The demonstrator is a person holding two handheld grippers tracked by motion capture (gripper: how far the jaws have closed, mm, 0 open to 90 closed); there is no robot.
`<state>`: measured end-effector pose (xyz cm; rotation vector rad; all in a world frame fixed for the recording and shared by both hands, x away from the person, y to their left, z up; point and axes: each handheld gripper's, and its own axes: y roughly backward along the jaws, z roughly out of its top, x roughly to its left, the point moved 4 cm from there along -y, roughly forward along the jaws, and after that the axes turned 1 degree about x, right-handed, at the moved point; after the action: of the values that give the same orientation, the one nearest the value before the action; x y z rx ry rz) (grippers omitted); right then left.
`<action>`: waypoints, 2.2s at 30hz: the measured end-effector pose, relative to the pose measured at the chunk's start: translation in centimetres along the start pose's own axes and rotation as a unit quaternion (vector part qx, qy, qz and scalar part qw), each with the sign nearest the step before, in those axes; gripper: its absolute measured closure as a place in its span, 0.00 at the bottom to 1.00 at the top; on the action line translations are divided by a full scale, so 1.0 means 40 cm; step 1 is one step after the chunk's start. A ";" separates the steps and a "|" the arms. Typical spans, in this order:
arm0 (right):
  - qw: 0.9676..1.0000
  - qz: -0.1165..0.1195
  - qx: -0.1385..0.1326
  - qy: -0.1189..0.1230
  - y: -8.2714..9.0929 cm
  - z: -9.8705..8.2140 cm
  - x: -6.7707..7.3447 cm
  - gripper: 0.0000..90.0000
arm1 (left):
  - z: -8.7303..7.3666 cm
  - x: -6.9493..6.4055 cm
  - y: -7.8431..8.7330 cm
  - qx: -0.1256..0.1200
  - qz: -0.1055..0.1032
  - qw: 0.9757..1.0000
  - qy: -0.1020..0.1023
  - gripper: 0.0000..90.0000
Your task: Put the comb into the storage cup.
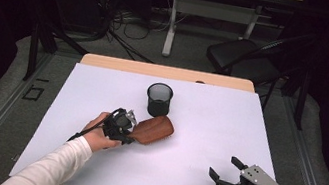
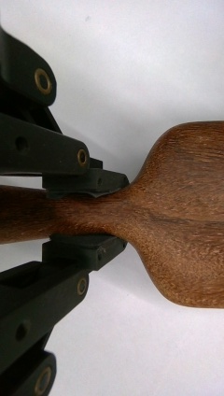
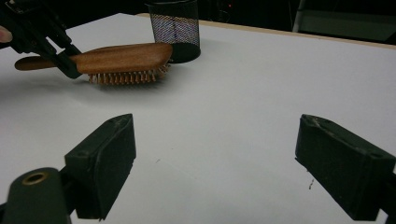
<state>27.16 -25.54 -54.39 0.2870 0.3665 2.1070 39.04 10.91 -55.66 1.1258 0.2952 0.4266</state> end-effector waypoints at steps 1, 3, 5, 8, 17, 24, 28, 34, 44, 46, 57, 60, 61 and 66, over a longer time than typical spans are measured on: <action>1.000 0.000 -0.002 0.000 0.000 0.000 -0.001 0.13 | 0.000 0.000 0.002 -0.003 0.004 1.000 0.002 0.81; 1.000 0.000 -0.002 0.000 -0.001 0.000 -0.001 0.13 | 0.001 -0.001 0.005 -0.013 0.004 1.000 0.006 0.81; 1.000 0.000 -0.001 0.000 -0.001 0.000 0.000 0.13 | 0.002 -0.002 0.009 -0.023 0.008 1.000 0.010 0.81; 1.000 0.000 -0.001 0.000 0.000 0.000 0.000 0.13 | 0.004 -0.004 0.016 -0.035 0.007 0.999 0.015 0.81; 1.000 -0.001 0.001 0.002 0.000 0.000 0.000 0.13 | 0.013 -0.020 0.034 -0.078 -0.001 0.997 0.020 0.81; 1.000 -0.001 0.000 0.001 0.000 0.000 -0.001 0.13 | 0.023 -0.034 0.047 -0.114 0.003 0.993 0.026 0.81; 1.000 0.001 0.001 0.000 0.000 0.000 0.000 0.13 | 0.024 -0.038 0.048 -0.130 0.006 0.991 0.034 0.81; 1.000 0.000 0.001 0.003 0.000 0.000 0.000 0.13 | 0.032 -0.046 0.061 -0.158 0.011 0.987 0.037 0.81; 1.000 -0.001 -0.001 0.003 -0.002 -0.001 0.000 0.13 | 0.041 -0.045 0.090 -0.203 0.019 0.978 0.051 0.80; 1.000 0.000 -0.001 0.003 -0.002 -0.001 0.000 0.13 | 0.043 -0.045 0.094 -0.209 0.024 0.976 0.052 0.80; 1.000 0.000 0.001 0.001 -0.002 -0.001 0.001 0.13 | 0.053 -0.046 0.116 -0.248 0.030 0.966 0.062 0.80; 1.000 0.000 0.001 0.001 -0.003 -0.001 0.001 0.13 | 0.056 -0.047 0.120 -0.257 0.030 0.964 0.062 0.80; 1.000 0.000 0.002 0.001 -0.002 -0.001 0.001 0.13 | 0.058 -0.048 0.122 -0.261 0.030 0.963 0.062 0.80; 1.000 0.000 0.002 0.001 -0.003 -0.002 0.001 0.13 | 0.065 -0.056 0.129 -0.280 0.029 0.957 0.065 0.80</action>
<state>27.21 -25.47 -54.48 0.2869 0.3727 2.1067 37.26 9.64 -49.86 0.5519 0.2340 0.5933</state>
